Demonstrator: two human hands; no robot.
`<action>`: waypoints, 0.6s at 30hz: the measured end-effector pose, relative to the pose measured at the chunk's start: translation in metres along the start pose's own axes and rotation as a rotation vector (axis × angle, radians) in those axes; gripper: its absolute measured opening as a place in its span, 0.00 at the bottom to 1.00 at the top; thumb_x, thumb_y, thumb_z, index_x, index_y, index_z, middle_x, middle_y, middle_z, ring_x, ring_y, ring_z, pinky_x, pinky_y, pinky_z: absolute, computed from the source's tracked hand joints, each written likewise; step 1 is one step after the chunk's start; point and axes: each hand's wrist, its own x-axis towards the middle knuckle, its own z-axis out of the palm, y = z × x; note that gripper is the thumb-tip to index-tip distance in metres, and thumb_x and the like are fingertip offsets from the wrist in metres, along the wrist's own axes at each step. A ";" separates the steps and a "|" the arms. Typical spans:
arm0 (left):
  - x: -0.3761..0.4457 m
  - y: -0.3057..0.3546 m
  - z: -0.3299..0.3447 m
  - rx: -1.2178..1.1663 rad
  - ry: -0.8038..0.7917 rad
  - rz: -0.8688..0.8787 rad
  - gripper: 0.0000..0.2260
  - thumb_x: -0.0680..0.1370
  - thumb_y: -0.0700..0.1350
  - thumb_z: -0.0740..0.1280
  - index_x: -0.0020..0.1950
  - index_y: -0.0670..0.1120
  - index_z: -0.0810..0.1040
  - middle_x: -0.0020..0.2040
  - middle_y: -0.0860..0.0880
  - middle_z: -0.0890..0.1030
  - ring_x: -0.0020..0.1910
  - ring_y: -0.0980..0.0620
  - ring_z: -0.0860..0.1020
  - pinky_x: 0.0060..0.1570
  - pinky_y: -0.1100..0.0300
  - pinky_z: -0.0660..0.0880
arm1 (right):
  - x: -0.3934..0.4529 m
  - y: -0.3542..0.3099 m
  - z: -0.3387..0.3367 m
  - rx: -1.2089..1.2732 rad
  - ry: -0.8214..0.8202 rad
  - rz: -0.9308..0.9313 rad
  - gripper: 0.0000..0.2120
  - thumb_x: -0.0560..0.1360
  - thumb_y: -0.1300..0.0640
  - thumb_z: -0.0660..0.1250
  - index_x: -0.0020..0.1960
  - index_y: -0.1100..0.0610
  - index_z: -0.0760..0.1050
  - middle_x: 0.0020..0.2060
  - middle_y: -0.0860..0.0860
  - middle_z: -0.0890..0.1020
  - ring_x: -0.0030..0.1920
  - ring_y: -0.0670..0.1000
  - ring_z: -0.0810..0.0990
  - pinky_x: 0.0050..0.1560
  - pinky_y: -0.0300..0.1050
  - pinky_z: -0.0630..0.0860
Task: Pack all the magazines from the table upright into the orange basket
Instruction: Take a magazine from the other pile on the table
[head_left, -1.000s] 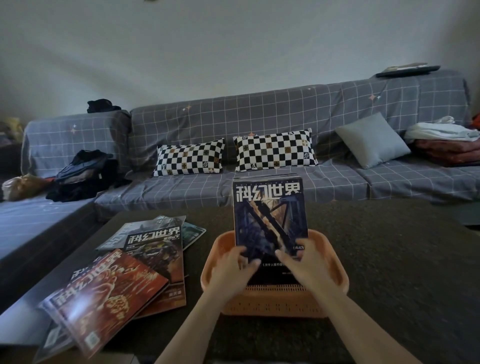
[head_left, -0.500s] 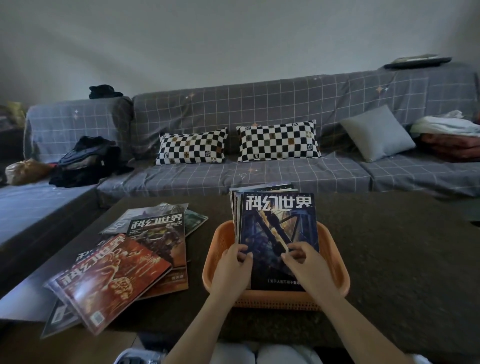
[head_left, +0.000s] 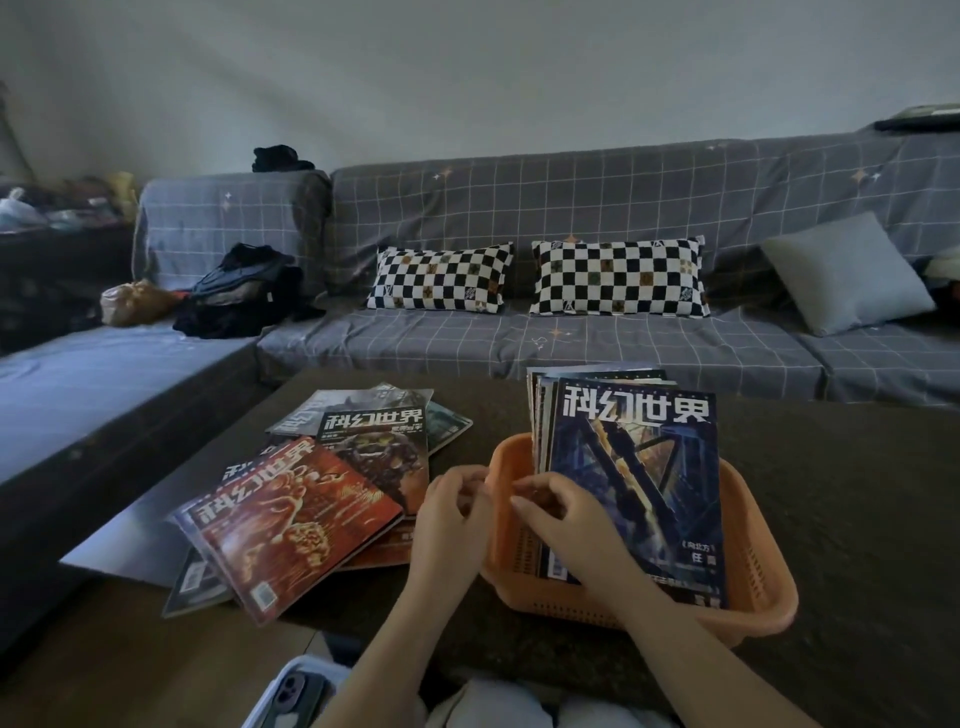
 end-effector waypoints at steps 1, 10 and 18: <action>0.002 -0.005 -0.008 0.008 0.013 -0.002 0.08 0.80 0.46 0.64 0.52 0.61 0.73 0.50 0.56 0.77 0.41 0.63 0.79 0.32 0.73 0.72 | 0.005 -0.004 0.008 0.009 -0.017 0.004 0.07 0.75 0.47 0.65 0.53 0.42 0.73 0.49 0.40 0.78 0.51 0.41 0.76 0.49 0.36 0.73; 0.010 -0.067 -0.075 0.098 0.228 -0.157 0.04 0.80 0.50 0.63 0.52 0.59 0.75 0.55 0.56 0.77 0.50 0.62 0.75 0.45 0.69 0.72 | 0.053 -0.032 0.091 0.002 -0.138 -0.021 0.07 0.74 0.49 0.67 0.51 0.45 0.76 0.46 0.41 0.80 0.48 0.41 0.78 0.47 0.36 0.75; 0.009 -0.120 -0.118 0.350 0.404 -0.423 0.15 0.79 0.50 0.63 0.65 0.49 0.75 0.69 0.47 0.71 0.70 0.46 0.65 0.71 0.43 0.57 | 0.100 -0.033 0.160 -0.245 -0.308 0.065 0.20 0.73 0.46 0.68 0.62 0.51 0.74 0.57 0.49 0.77 0.52 0.45 0.75 0.46 0.36 0.69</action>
